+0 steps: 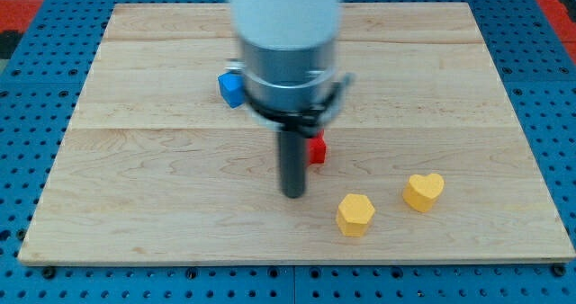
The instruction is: Move the blue triangle left a bit
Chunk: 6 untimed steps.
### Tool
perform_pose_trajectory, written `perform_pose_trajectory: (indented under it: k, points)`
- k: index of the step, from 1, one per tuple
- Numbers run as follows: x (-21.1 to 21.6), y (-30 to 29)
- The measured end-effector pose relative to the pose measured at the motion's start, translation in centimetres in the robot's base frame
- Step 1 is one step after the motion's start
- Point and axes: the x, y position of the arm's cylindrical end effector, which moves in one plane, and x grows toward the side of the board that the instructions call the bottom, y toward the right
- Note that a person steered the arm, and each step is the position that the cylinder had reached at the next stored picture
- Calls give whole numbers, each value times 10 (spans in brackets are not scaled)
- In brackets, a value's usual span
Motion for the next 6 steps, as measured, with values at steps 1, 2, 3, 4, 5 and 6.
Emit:
perform_pose_trajectory:
  k: [1, 2, 3, 4, 5, 6]
  points:
    - [-33, -4]
    - [-73, -23]
    - [-67, 50]
    - [-130, 85]
    - [-160, 64]
    - [-162, 20]
